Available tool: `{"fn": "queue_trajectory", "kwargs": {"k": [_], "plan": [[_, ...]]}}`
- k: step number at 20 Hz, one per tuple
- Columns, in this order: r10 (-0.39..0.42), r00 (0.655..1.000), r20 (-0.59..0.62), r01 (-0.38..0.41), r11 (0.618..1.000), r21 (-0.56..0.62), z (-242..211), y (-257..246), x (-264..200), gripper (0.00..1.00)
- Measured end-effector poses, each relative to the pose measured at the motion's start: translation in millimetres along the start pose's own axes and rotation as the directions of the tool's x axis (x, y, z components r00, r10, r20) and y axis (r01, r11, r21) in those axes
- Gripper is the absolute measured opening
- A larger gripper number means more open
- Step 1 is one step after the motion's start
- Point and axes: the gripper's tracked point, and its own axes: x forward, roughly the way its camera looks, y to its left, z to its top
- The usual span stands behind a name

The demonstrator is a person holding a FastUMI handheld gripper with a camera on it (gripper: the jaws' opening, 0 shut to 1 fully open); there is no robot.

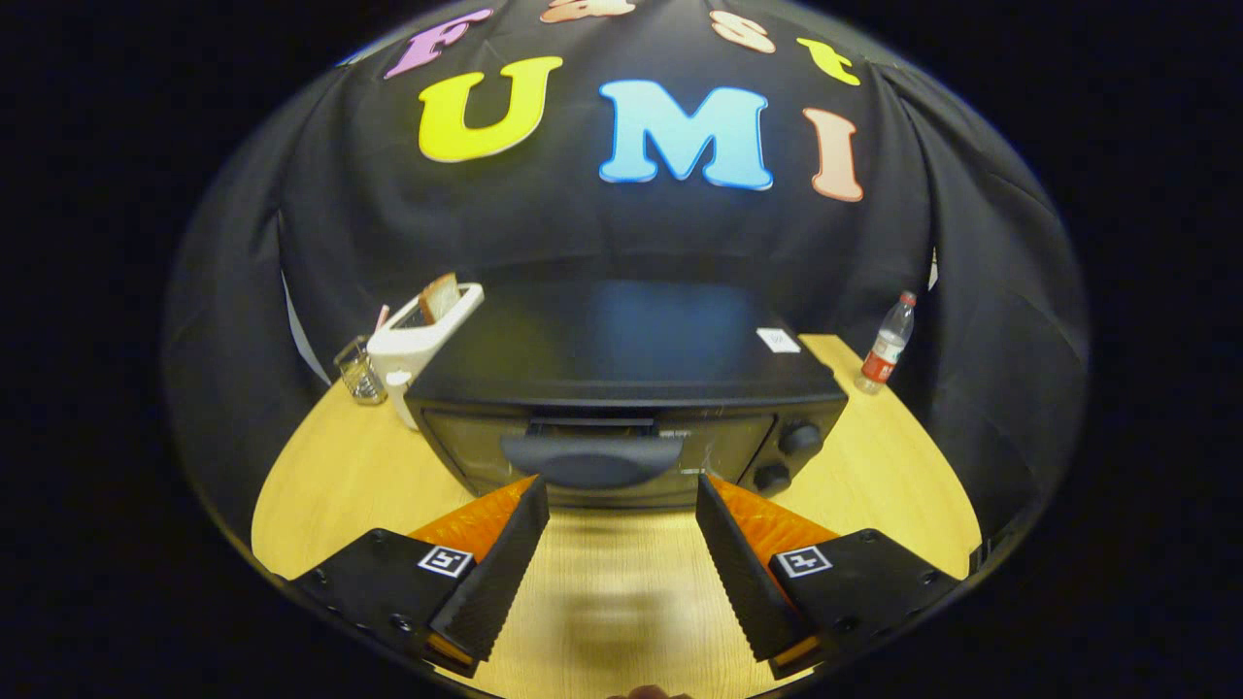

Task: Open the toaster oven, put the food inside, and close the toaster oven door.

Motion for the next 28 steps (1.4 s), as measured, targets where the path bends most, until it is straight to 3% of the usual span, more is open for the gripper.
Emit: {"fn": "queue_trajectory", "kwargs": {"k": [6, 9, 17, 22, 28], "plan": [[-0.026, 0.965, 0.262, 0.044, 0.997, -0.063, 74.8, -29.9, -56.4, 0.97], [-0.042, 0.939, 0.342, 0.043, 0.999, 0.005, 85.5, -52.5, -97.5, 0.99], [-0.094, 0.892, 0.443, 0.091, 0.995, 0.029, 77.7, -120.4, -175.2, 0.98], [-0.121, 0.898, 0.422, 0.087, 0.991, 0.097, 80.3, -139.7, -174.7, 0.98], [-0.071, 0.904, 0.422, 0.042, 0.996, 0.077, 79.7, -117.6, -176.4, 0.98]]}}
